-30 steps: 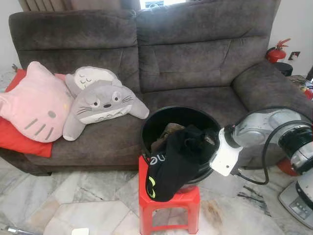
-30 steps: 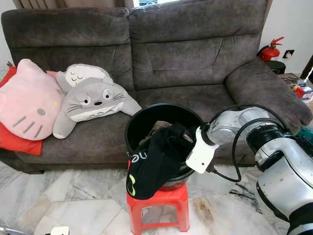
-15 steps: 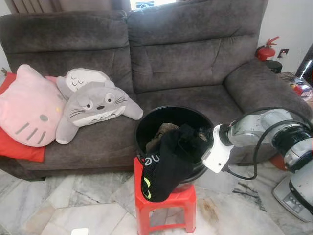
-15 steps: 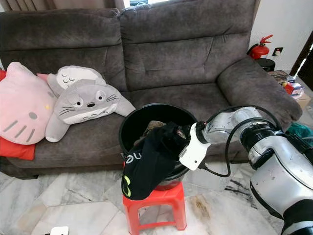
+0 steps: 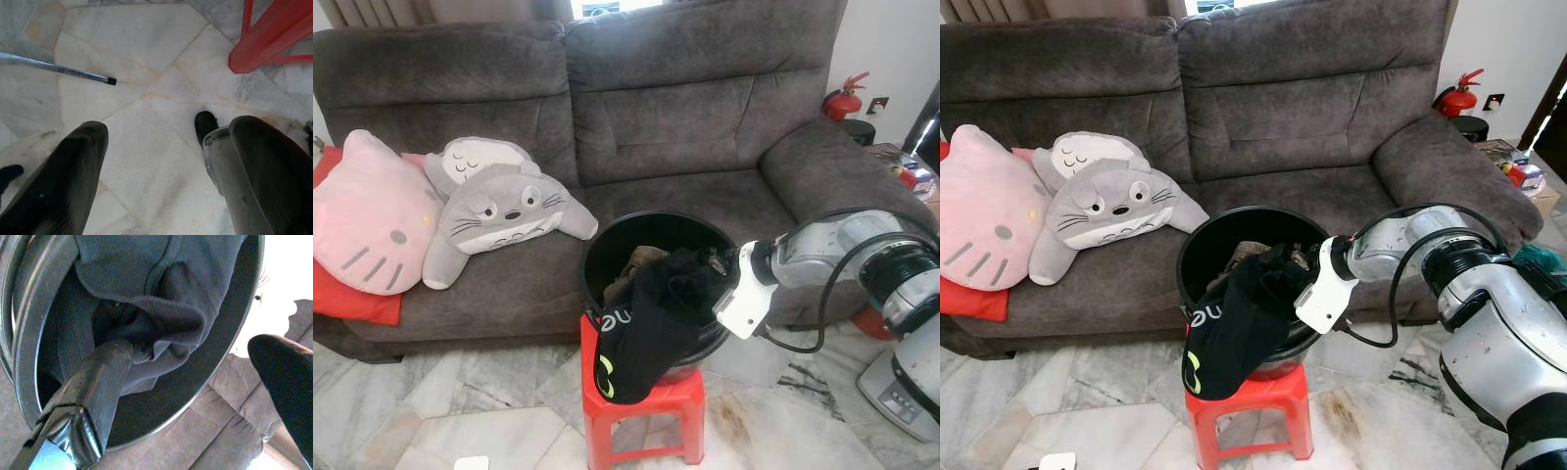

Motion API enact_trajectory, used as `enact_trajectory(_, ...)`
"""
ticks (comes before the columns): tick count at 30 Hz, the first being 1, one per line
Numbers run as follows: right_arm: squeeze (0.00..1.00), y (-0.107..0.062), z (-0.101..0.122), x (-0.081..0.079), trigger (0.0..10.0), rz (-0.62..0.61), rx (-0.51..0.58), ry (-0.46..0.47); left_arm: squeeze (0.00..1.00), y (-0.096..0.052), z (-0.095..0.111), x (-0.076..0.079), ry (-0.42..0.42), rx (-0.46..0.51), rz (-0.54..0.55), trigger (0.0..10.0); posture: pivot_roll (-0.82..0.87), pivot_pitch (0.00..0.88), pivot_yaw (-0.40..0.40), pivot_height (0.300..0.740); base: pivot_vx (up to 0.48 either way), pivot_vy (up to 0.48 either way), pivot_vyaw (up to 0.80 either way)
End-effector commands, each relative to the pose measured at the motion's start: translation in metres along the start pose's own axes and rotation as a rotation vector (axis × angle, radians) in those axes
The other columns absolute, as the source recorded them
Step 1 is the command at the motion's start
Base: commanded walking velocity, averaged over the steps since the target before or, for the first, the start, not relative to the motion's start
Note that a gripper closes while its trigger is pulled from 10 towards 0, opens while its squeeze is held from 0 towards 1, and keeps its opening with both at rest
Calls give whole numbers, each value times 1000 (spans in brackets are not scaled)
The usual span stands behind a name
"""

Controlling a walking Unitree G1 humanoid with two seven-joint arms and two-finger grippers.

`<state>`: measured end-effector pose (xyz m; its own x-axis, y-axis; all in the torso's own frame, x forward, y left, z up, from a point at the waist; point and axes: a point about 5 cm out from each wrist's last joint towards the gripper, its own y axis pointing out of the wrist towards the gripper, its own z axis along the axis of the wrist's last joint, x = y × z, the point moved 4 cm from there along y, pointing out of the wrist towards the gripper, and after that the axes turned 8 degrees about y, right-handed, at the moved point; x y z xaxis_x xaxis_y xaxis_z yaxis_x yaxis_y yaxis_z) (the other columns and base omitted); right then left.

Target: Hang hanger

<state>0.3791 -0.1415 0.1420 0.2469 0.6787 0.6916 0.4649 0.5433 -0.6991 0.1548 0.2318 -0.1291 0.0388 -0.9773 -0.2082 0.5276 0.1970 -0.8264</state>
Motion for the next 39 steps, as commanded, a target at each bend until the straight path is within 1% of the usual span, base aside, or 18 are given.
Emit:
enact_trajectory(1, 0, 0, 4, 13, 10000, -35, 33, -17, 0, -1, -5, -7, -6, -19, 14, 10000, -237, 0, 89, 740, 0, 0, 0)
enact_trajectory(4, 0, 3, 8, 10, 10000, -22, 50, 0, 0, -1, -5, -7, -8, -21, 15, 10000, -236, 0, 87, 740, 0, 0, 0)
enact_trajectory(7, 0, 8, 11, 1, 10000, -4, 57, 11, 0, -1, -5, -6, -8, -21, 13, 10000, -234, 0, 86, 740, 0, 0, 0)
enact_trajectory(12, 0, 13, 14, -4, 10000, 4, 55, 14, 0, -1, -5, -5, -8, -20, 13, 10000, -232, 0, 86, 740, 0, 0, 0)
enact_trajectory(14, 0, 17, 13, -9, 10000, 18, 40, 11, 0, -1, -5, -6, -9, -19, 14, 10000, -230, 0, 86, 740, 0, 0, 0)
enact_trajectory(20, 0, 23, 12, -16, 10000, 24, 3, 19, 0, -1, -5, -7, -11, -17, 17, 10000, -224, 0, 85, 740, 0, 0, 0)
enact_trajectory(21, 0, 24, 11, -19, 10000, 31, -4, 21, 0, -1, -4, -7, -10, -17, 16, 10000, -224, 0, 86, 740, 0, 0, 0)
enact_trajectory(30, 0, 27, 11, -29, 10000, 57, -25, 1, 0, 0, -4, -10, -10, -14, 21, 10000, -222, 0, 85, 740, 0, 0, 0)
enact_trajectory(33, 0, 28, 10, -29, 10000, 56, -27, -1, 0, 0, -4, -10, -10, -14, 21, 10000, -222, 0, 85, 740, 0, 0, 0)
enact_trajectory(34, 0, 28, 8, -24, 10000, 17, -45, 10, 0, -1, -5, -10, -11, -14, 23, 10000, -218, 0, 82, 740, 0, 0, 0)
enact_trajectory(36, 0, 26, -1, -10, 10000, -90, -106, 104, 0, -1, -6, -10, -13, -15, 24, 10000, -218, 0, 82, 740, 0, 0, 0)
enact_trajectory(37, 0, 24, -8, -1, 10000, -154, -140, 173, 0, -2, -7, -10, -14, -16, 24, 10000, -215, 0, 78, 740, 0, 0, 0)
enact_trajectory(38, 0, 22, -12, 4, 10000, -191, -159, 218, 0, -2, -8, -10, -15, -16, 24, 10000, -215, 0, 78, 740, 0, 0, 0)
enact_trajectory(39, 0, 22, -12, 4, 10000, -191, -159, 218, 0, -2, -8, -10, -15, -16, 24, 10000, -215, 0, 78, 740, 0, 0, 0)
